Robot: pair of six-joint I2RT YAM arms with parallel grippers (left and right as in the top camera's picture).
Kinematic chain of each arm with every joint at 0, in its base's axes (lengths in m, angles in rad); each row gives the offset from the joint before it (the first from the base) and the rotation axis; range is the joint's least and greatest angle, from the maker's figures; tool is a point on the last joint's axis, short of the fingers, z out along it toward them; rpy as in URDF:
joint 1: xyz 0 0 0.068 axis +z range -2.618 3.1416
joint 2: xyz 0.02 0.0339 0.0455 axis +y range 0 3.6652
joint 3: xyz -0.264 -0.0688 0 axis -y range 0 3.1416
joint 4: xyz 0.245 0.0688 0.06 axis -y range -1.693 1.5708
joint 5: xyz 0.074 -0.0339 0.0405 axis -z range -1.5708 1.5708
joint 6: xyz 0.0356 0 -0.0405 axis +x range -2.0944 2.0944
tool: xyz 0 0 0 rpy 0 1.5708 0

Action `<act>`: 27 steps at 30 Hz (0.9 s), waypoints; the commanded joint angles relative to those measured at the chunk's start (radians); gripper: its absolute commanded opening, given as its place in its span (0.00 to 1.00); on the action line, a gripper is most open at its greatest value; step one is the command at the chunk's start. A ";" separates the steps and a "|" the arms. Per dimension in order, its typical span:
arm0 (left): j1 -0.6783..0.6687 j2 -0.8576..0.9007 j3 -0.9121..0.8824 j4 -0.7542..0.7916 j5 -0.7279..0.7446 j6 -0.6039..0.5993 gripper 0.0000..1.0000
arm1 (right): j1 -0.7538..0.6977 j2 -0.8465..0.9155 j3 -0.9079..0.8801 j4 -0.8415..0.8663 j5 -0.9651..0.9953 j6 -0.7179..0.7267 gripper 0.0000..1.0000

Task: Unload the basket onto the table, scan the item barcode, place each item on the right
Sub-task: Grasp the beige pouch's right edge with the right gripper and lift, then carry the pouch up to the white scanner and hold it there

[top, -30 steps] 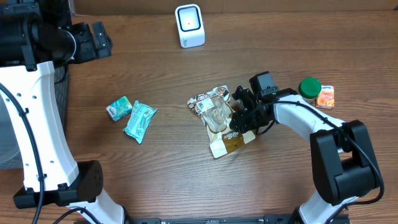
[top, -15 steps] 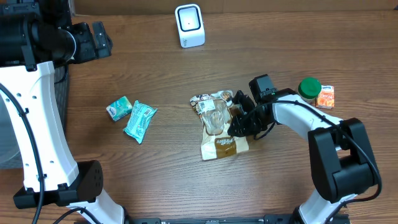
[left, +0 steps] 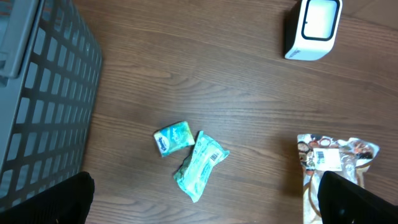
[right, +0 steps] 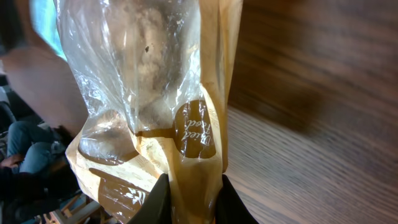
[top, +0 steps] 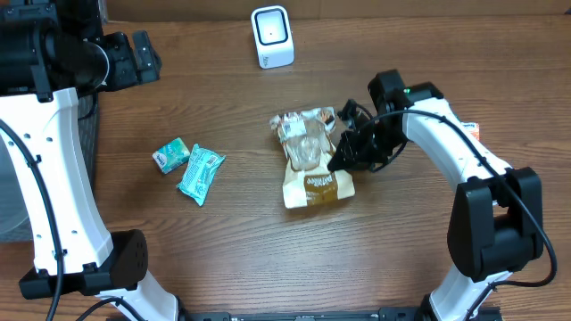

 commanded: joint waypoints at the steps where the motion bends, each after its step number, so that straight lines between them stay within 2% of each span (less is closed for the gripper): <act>1: -0.006 0.003 0.010 -0.002 -0.006 0.017 1.00 | 0.004 -0.051 0.065 -0.006 -0.043 -0.037 0.04; 10: -0.006 0.003 0.010 -0.002 -0.006 0.017 1.00 | 0.004 -0.260 0.125 0.006 -0.064 -0.132 0.04; 18: -0.006 0.003 0.010 -0.002 -0.006 0.017 1.00 | 0.004 -0.478 0.125 0.038 -0.061 -0.133 0.05; 27: -0.006 0.003 0.010 -0.002 -0.006 0.017 0.99 | 0.004 -0.533 0.125 0.044 -0.045 -0.126 0.06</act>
